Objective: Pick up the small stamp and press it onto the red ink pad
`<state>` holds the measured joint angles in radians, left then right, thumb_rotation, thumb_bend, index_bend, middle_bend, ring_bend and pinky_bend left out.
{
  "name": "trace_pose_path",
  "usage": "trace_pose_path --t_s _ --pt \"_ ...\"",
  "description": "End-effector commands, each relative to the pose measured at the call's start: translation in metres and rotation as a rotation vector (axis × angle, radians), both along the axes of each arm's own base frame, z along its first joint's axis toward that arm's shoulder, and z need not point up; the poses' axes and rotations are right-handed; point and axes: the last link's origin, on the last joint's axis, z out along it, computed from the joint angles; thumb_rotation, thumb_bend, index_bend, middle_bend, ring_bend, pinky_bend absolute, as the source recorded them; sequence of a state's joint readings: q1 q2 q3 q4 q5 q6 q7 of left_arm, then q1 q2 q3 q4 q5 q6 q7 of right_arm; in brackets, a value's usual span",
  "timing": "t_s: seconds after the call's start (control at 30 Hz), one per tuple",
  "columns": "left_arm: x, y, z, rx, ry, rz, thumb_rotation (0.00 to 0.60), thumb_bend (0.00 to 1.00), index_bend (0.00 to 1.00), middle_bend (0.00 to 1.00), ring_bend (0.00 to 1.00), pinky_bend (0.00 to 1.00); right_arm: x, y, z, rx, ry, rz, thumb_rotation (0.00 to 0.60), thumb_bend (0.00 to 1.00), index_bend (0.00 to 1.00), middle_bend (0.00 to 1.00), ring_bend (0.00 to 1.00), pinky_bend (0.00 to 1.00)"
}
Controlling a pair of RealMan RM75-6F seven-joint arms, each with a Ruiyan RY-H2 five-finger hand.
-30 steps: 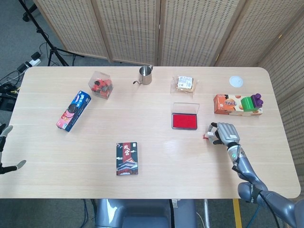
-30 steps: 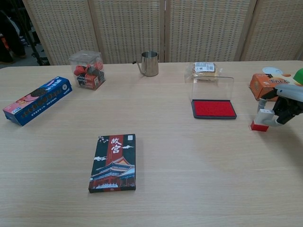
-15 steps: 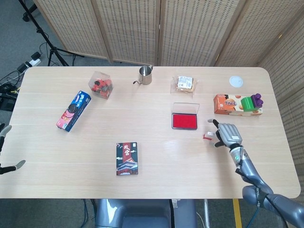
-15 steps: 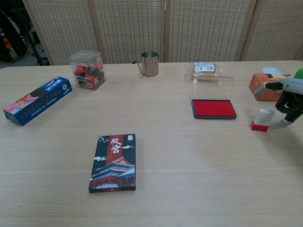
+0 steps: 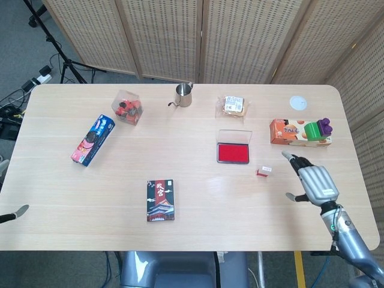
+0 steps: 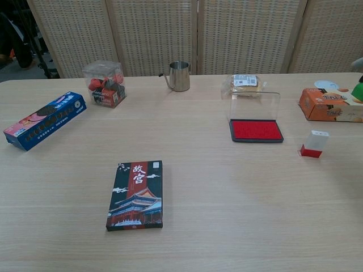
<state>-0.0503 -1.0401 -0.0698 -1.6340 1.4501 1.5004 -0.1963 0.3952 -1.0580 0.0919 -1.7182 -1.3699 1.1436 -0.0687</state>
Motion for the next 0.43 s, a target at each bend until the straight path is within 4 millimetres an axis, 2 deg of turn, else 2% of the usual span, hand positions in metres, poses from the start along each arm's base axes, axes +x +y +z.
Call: trace_pose_path --t_s 0.03,0.23,0.43 --pt "0.001 -0.003 0.001 0.002 0.003 -0.002 0.6 0.01 0.0 0.0 0.0 0.0 -0.007 0.032 0.011 -0.079 0.042 0.075 0.6 0.0 0.0 0.0 0.0 0.02" --pt "0.0 -0.004 0.003 0.002 0.01 -0.005 0.6 0.01 0.0 0.0 0.0 0.0 -0.019 0.054 0.01 -0.199 0.082 0.131 0.6 0.0 0.0 0.0 0.0 0.0" --pt "0.001 -0.004 0.004 0.007 0.008 -0.013 0.6 0.01 0.0 0.0 0.0 0.0 -0.029 0.063 0.01 -0.285 0.088 0.136 0.6 0.0 0.0 0.0 0.0 0.0"
